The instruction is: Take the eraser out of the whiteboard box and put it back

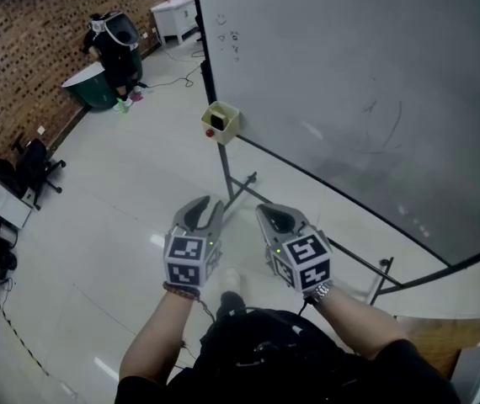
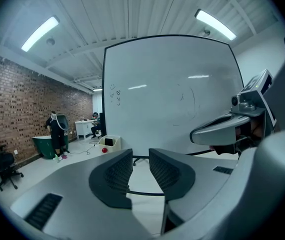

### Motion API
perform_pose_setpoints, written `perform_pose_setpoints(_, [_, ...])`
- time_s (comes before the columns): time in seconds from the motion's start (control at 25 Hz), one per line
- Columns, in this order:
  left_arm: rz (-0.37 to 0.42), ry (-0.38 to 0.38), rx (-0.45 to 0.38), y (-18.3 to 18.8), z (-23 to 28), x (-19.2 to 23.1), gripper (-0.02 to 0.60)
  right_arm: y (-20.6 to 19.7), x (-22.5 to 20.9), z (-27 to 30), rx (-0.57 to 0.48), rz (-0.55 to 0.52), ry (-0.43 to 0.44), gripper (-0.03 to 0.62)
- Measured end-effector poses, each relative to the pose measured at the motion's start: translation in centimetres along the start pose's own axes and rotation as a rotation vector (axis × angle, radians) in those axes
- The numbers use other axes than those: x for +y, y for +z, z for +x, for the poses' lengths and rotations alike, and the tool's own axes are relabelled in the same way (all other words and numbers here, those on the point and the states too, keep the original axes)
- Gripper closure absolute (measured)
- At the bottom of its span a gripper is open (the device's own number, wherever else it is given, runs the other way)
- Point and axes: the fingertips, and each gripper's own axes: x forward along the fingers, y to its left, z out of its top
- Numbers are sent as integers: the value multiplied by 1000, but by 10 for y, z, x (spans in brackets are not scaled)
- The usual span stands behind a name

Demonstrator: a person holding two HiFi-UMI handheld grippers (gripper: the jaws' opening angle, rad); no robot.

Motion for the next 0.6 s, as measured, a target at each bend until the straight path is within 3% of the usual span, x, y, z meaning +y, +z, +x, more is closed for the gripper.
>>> perform_pose_setpoints(0.6, [-5, -33, -8, 25, 97, 67, 422, 20, -49, 87, 17, -4, -41, 574])
